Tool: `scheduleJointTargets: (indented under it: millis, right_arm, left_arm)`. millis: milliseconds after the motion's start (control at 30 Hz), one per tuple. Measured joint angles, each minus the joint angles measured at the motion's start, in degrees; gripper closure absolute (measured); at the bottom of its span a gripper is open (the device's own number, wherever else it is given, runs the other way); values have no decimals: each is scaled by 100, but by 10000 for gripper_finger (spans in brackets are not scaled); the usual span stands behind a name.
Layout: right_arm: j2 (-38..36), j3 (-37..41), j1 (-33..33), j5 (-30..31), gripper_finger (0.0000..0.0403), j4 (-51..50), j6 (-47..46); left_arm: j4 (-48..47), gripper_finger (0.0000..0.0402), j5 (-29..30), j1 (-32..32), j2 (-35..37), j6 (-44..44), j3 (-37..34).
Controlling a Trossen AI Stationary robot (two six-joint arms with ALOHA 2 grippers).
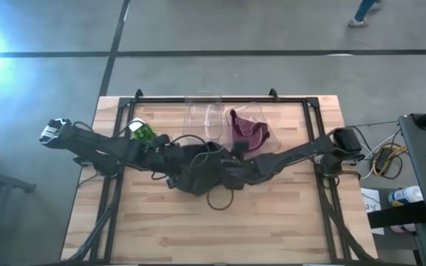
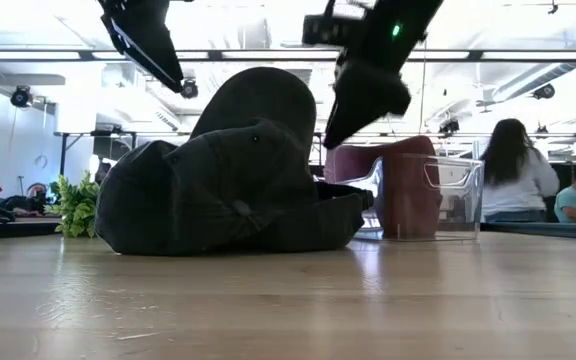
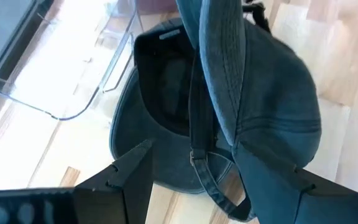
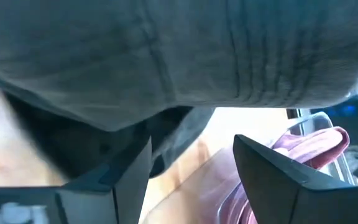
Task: Pick & Place hat
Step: Put the bottom black cap into the left transparent bin
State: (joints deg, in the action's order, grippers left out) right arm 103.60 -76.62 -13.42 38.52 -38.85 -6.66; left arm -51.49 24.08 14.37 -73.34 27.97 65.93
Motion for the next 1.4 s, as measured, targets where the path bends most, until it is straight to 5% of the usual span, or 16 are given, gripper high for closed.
scheduleJointTargets:
  millis: [533, 1400]
  right_arm:
    - [-296, 35, -1066, 4, 179, -156, -810]
    - [-296, -298, -190, -211, 179, 831, -133]
  left_arm:
    - [359, 180, 104, -9, -11, -396, -90]
    - [952, 180, 51, -1244, 6, -2203, -61]
